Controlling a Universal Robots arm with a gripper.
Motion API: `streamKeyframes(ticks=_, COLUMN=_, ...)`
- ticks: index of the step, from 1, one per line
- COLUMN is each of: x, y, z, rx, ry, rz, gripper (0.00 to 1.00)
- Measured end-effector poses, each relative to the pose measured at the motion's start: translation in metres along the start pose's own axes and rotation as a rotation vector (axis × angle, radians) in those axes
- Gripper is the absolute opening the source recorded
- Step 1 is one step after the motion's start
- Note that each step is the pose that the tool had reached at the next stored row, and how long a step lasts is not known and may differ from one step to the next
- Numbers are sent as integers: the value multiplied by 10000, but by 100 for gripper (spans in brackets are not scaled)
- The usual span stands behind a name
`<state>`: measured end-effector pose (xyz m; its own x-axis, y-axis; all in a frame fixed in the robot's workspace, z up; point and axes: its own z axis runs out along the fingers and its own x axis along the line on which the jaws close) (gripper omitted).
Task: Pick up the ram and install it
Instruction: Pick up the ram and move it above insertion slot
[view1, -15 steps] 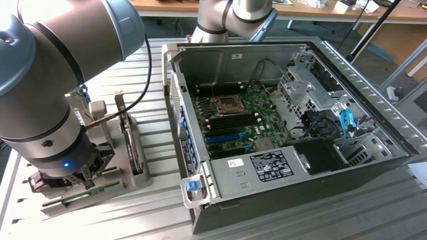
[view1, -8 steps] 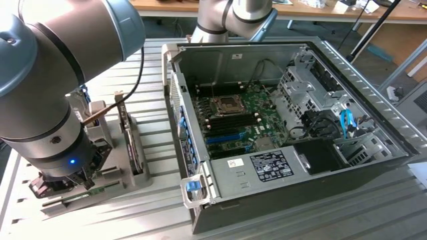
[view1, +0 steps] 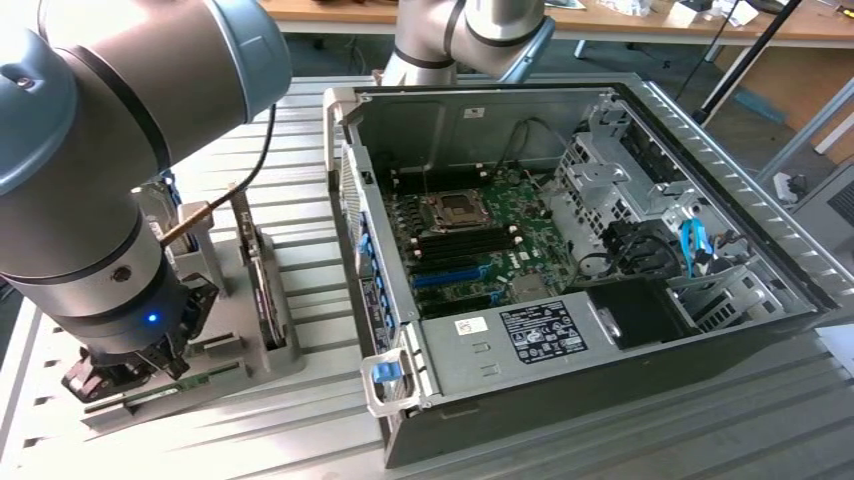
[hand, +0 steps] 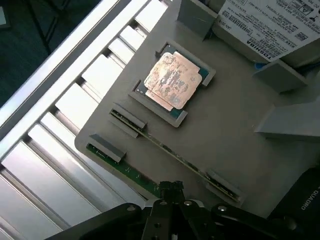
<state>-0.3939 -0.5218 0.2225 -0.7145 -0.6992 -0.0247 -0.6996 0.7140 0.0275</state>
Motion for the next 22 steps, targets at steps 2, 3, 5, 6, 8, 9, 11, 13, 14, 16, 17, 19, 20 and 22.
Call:
streamKeyframes(ticks=2, x=0, y=0, z=0, rx=-9, ry=10, rz=-382, gripper=11)
streamKeyframes(ticks=3, x=0, y=0, z=0, rx=-14, ry=15, rz=-550, gripper=11)
streamKeyframes(ticks=5, x=0, y=0, z=0, rx=-25, ry=27, rz=-992, gripper=11)
streamKeyframes(ticks=6, x=0, y=0, z=0, rx=-31, ry=33, rz=-1214, gripper=11)
streamKeyframes(ticks=8, x=0, y=0, z=1, rx=-41, ry=44, rz=-1623, gripper=11)
streamKeyframes(ticks=9, x=0, y=0, z=1, rx=-45, ry=50, rz=-1802, gripper=11)
streamKeyframes(ticks=11, x=0, y=0, z=0, rx=-54, ry=60, rz=-2167, gripper=11)
streamKeyframes(ticks=13, x=0, y=0, z=1, rx=-62, ry=71, rz=-2526, gripper=11)
streamKeyframes(ticks=14, x=0, y=0, z=1, rx=-66, ry=76, rz=-2701, gripper=11)
streamKeyframes(ticks=16, x=0, y=0, z=1, rx=-75, ry=86, rz=-3065, gripper=11)
streamKeyframes(ticks=17, x=0, y=-1, z=1, rx=-79, ry=92, rz=-3253, gripper=11)
streamKeyframes(ticks=19, x=0, y=0, z=2, rx=-88, ry=104, rz=-3660, gripper=11)
streamKeyframes(ticks=20, x=0, y=0, z=2, rx=-92, ry=111, rz=-3852, gripper=11)
streamKeyframes(ticks=22, x=0, y=0, z=2, rx=-100, ry=124, rz=-4253, gripper=11)
